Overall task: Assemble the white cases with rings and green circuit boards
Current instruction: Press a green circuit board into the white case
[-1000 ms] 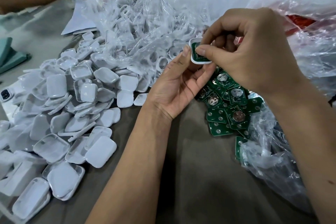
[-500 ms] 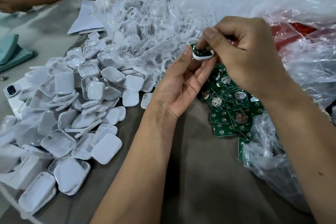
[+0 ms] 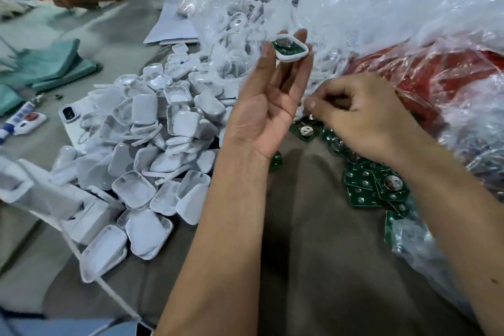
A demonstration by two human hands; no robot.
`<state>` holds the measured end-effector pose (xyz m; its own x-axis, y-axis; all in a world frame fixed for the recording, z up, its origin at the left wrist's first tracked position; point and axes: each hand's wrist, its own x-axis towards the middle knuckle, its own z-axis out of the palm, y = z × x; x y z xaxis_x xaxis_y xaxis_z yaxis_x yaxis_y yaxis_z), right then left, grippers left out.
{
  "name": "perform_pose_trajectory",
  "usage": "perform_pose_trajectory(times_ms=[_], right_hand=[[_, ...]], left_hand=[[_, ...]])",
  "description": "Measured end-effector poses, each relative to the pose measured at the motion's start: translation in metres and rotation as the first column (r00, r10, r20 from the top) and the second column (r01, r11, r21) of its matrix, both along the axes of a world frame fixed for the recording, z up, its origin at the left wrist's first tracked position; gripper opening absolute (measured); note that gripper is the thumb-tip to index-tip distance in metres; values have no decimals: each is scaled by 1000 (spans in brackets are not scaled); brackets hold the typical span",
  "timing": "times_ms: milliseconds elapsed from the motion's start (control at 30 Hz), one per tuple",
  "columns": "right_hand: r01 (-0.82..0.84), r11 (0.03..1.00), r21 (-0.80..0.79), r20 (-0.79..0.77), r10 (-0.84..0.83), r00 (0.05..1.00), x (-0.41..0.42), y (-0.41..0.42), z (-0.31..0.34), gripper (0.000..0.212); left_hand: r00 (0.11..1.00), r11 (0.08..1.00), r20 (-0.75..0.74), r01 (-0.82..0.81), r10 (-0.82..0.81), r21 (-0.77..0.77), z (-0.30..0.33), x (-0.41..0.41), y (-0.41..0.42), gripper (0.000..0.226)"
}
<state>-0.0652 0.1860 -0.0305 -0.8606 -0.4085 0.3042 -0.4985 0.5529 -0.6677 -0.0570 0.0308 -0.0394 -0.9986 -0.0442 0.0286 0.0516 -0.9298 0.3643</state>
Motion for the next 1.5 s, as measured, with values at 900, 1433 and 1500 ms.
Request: perform_pose_trajectory(times_ms=[900,1433,1500], right_hand=[[239,644,-727,373,78,924,-3,45,-8,22],[292,626,-723,485,160,860,-1,42,-15,12],[281,616,-736,483,187,855,0,42,-16,14]], left_hand=[[974,904,-172,61,-146,-424,-23,29,-2,44],[999,65,8,10,-43,-998,-35,58,2,39],[1000,-54,-3,-4,-16,-999,-33,58,-1,38]])
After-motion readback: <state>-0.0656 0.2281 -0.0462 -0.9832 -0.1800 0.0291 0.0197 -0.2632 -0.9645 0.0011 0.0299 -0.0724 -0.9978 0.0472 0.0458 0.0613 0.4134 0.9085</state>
